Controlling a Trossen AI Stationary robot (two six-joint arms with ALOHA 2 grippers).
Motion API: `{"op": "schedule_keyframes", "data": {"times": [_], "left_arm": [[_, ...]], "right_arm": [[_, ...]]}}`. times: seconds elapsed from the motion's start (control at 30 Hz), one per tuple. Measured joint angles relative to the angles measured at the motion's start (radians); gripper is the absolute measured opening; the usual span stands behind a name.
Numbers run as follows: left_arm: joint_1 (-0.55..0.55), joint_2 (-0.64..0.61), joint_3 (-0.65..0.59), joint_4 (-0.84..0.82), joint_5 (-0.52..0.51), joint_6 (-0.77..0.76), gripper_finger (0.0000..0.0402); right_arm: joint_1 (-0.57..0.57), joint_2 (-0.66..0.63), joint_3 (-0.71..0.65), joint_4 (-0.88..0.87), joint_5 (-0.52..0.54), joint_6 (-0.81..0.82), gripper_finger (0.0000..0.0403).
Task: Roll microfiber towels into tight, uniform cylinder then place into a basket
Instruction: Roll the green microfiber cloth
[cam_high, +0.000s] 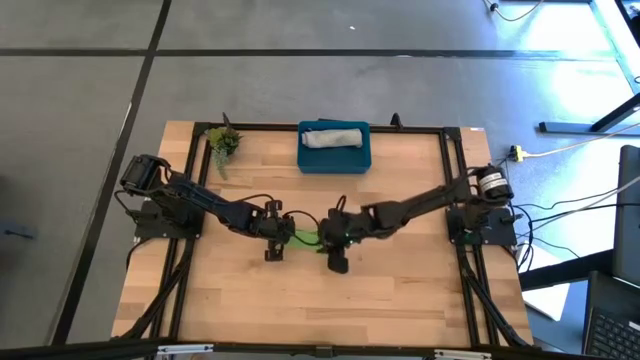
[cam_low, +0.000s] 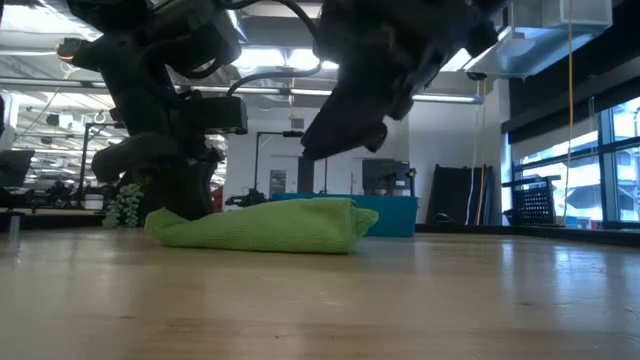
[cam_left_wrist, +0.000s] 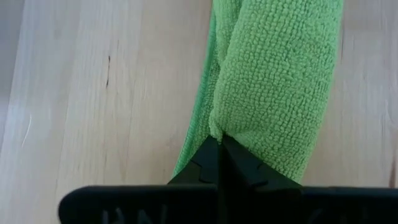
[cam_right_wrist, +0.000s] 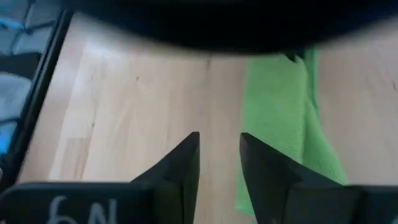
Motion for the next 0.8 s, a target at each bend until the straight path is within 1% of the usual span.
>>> {"op": "schedule_keyframes", "data": {"times": [0.17, 0.33, 0.43, 0.5, 0.63, 0.8], "left_arm": [[0.0, 0.0, 0.0, 0.001, -0.008, 0.001, 0.0], [-0.001, -0.002, -0.002, 0.004, -0.015, 0.003, 0.0], [-0.006, -0.003, -0.003, 0.01, -0.023, 0.003, 0.0], [-0.006, -0.003, -0.006, 0.025, -0.026, 0.008, 0.0], [-0.006, -0.003, -0.006, 0.039, -0.03, 0.009, 0.0], [-0.008, -0.003, -0.006, 0.032, -0.031, 0.01, 0.0]], "right_arm": [[0.083, 0.0, 0.0, 0.004, 0.09, -0.08, 0.0115], [0.146, 0.0, 0.0, 0.04, 0.253, -0.168, 0.0115], [0.156, 0.005, 0.0, 0.078, 0.312, -0.192, 0.0115], [0.156, 0.01, 0.0, 0.092, 0.331, -0.198, 0.0115], [0.156, 0.049, 0.002, 0.142, 0.335, -0.251, 0.0115], [0.152, 0.14, 0.002, 0.285, 0.335, -0.356, 0.0115]]}}
